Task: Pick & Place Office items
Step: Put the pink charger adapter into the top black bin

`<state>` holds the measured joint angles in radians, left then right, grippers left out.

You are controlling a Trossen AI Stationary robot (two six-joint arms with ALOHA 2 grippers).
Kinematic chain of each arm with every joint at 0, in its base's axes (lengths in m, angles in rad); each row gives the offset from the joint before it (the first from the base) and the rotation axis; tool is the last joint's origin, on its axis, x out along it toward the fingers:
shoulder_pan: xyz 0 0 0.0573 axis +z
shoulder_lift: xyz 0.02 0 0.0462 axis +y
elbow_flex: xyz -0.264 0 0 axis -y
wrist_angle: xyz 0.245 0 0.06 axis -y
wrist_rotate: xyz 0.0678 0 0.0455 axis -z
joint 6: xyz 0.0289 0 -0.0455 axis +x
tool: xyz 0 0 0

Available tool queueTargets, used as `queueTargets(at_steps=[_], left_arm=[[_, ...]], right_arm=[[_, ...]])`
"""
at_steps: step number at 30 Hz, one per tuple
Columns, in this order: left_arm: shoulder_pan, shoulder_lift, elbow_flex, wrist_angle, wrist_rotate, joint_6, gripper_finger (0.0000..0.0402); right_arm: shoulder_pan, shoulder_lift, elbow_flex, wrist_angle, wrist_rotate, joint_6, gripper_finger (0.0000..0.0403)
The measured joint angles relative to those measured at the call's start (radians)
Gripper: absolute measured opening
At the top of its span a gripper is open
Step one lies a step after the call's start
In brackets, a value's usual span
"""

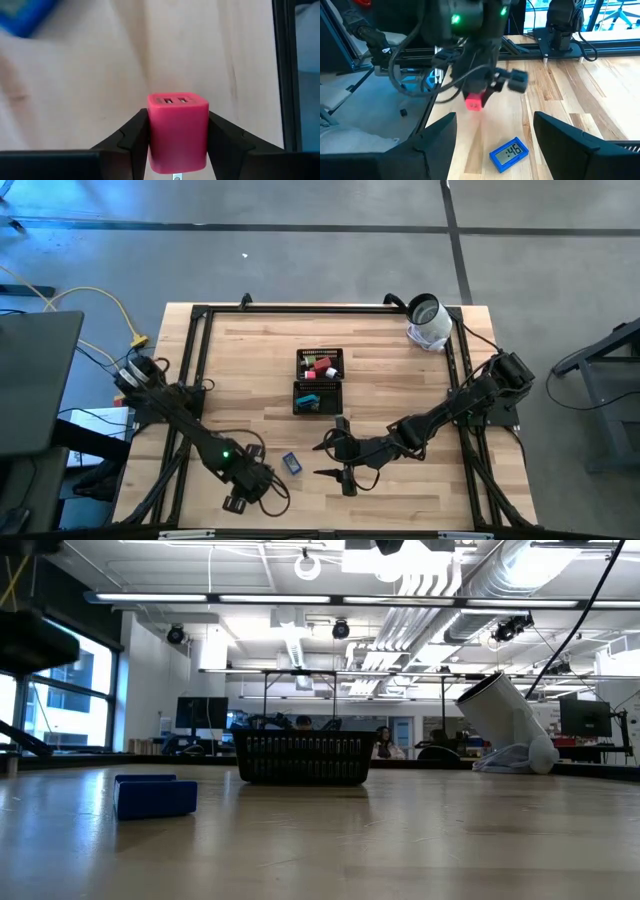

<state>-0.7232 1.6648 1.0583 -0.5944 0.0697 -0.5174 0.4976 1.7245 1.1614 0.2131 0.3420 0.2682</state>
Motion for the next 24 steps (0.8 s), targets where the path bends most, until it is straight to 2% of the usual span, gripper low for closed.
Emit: queueTargets(at_steps=[8, 13, 18, 24], left_arm=[[0.061, -0.164, 0.000, -0.055, -0.173, 0.090, 0.0149], [0.092, -0.250, 0.000, -0.052, -0.388, 0.198, 0.0149], [0.110, -0.269, 0.000, -0.049, -0.626, 0.324, 0.0149], [0.132, -0.268, 0.000, -0.050, -0.802, 0.400, 0.0149]], right_arm=[[-0.006, 0.000, 0.000, -0.016, 0.022, -0.010, 0.0250], [-0.039, 0.000, 0.000, -0.030, 0.047, -0.011, 0.0250], [-0.094, 0.000, 0.000, -0.010, 0.049, -0.004, 0.0250], [-0.165, 0.000, 0.000, -0.006, 0.016, -0.003, 0.0250]])
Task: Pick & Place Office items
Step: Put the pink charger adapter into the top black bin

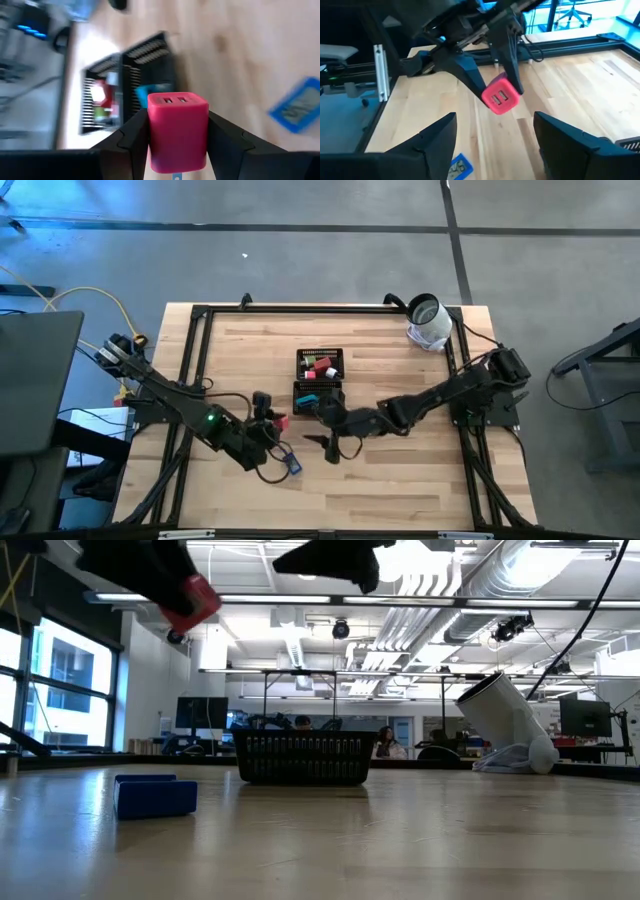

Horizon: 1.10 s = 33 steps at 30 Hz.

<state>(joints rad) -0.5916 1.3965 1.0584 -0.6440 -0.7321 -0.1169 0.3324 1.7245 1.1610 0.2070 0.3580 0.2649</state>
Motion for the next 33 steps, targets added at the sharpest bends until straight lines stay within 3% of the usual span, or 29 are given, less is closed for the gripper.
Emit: queueTargets(at_steps=[18, 26, 33], left_arm=[[-0.004, 0.000, 0.001, 0.013, -0.354, 0.201, 0.0149], [-0.011, 0.009, 0.002, 0.118, -0.448, 0.361, 0.0149], [-0.010, 0.013, 0.002, 0.186, -0.453, 0.435, 0.0149]], right_arm=[[-0.119, 0.000, 0.000, 0.126, -0.125, 0.044, 0.0250], [-0.153, 0.000, 0.000, 0.142, -0.125, 0.049, 0.0250], [-0.165, 0.000, 0.000, 0.173, -0.125, 0.049, 0.0250]])
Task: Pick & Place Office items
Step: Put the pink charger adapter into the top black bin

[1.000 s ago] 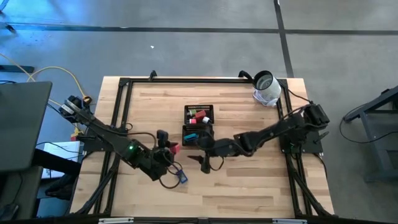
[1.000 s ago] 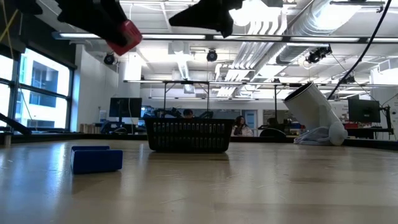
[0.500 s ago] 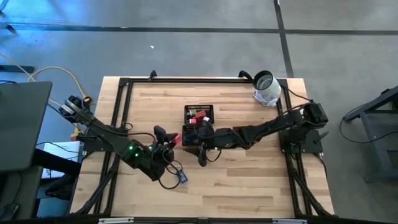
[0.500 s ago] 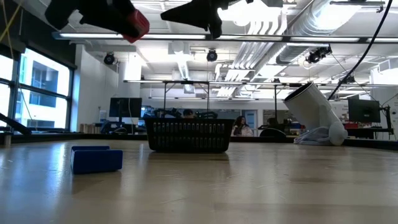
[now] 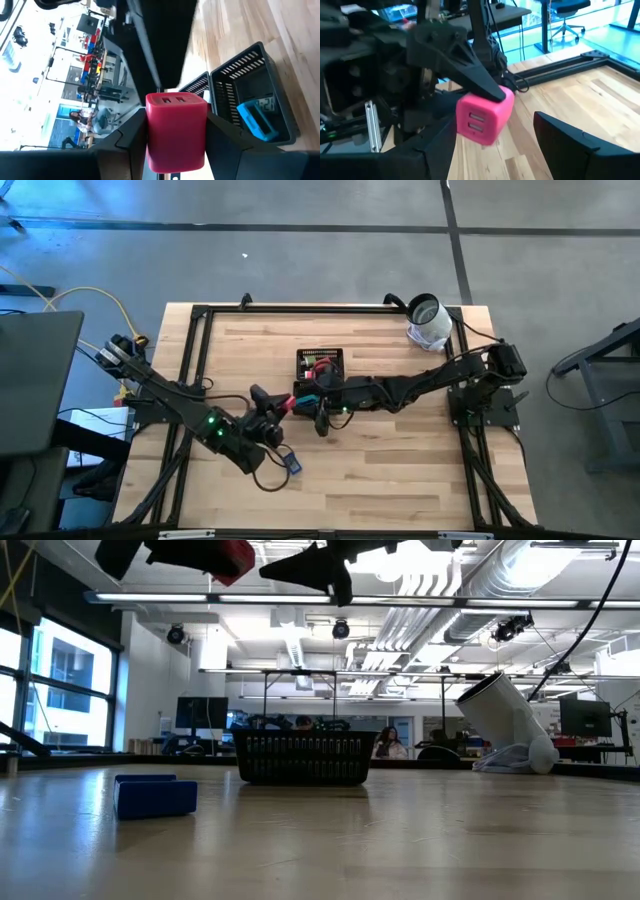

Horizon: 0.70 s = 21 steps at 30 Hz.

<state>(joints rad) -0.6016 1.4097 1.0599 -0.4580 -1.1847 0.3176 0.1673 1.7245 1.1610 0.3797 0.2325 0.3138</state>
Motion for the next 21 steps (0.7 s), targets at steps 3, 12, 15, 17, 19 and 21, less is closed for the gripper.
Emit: queueTargets(at_steps=[3, 12, 15, 17, 19, 21], left_arm=[[0.012, 0.000, 0.000, 0.016, 0.000, 0.022, 0.0149], [0.052, 0.022, 0.000, 0.115, 0.003, 0.133, 0.0149], [0.056, 0.027, 0.000, 0.158, -0.001, 0.174, 0.0149], [0.056, 0.027, -0.001, 0.186, -0.005, 0.209, 0.0149], [0.056, 0.027, -0.001, 0.220, -0.010, 0.236, 0.0149], [0.058, 0.027, -0.001, 0.248, -0.020, 0.273, 0.0149]], right_arm=[[0.000, 0.000, 0.000, 0.025, -0.003, 0.000, 0.0250], [0.000, 0.000, 0.000, 0.044, -0.021, 0.004, 0.0250], [0.000, -0.002, 0.000, 0.045, -0.022, 0.004, 0.0250], [0.000, -0.002, 0.000, 0.044, -0.022, 0.004, 0.0250], [0.000, -0.002, 0.000, 0.044, -0.021, 0.004, 0.0250], [0.000, -0.002, 0.000, 0.043, -0.020, 0.004, 0.0250]])
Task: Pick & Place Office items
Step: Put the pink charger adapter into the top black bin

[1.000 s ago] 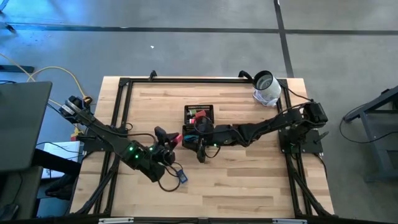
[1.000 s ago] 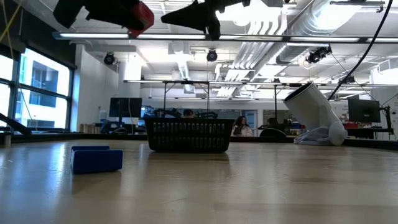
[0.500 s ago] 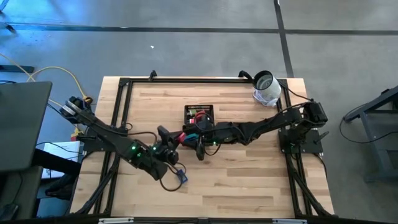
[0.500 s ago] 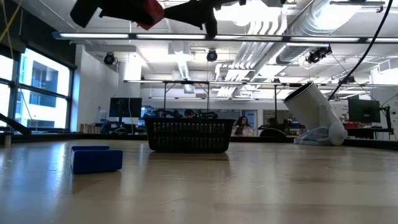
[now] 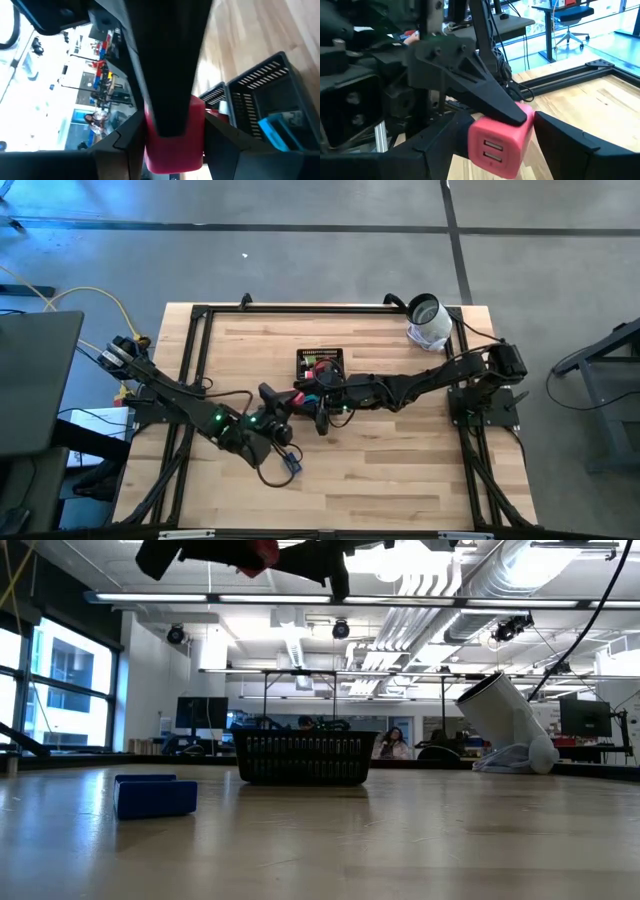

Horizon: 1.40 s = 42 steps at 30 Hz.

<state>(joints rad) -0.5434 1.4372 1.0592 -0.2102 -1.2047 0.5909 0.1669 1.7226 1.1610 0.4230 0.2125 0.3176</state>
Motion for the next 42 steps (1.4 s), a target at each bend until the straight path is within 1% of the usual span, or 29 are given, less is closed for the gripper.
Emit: queueTargets(at_steps=[4, 8, 26, 29, 36, 38, 42], left_arm=[[0.000, 0.000, 0.000, 0.063, -0.024, 0.063, 0.0149], [0.000, 0.000, 0.000, 0.103, -0.028, 0.094, 0.0149], [-0.006, 0.000, 0.000, 0.106, -0.025, 0.092, 0.0149], [-0.006, 0.000, 0.000, 0.106, -0.025, 0.090, 0.0149], [-0.006, -0.001, 0.000, 0.105, -0.014, 0.082, 0.0149], [-0.006, -0.001, 0.000, 0.104, -0.009, 0.074, 0.0149], [-0.006, -0.001, 0.000, 0.104, -0.006, 0.070, 0.0149]], right_arm=[[0.000, 0.000, 0.000, -0.002, 0.004, 0.000, 0.0250], [0.000, 0.000, 0.000, -0.008, -0.002, 0.000, 0.0250], [0.001, 0.001, 0.000, -0.004, -0.001, 0.000, 0.0250], [0.001, 0.001, 0.000, -0.003, 0.012, 0.000, 0.0240], [0.002, 0.001, 0.000, -0.003, 0.016, -0.002, 0.0195], [0.002, 0.001, 0.000, -0.003, 0.015, 0.000, 0.0191], [0.002, 0.002, 0.000, -0.003, 0.015, 0.003, 0.0193]])
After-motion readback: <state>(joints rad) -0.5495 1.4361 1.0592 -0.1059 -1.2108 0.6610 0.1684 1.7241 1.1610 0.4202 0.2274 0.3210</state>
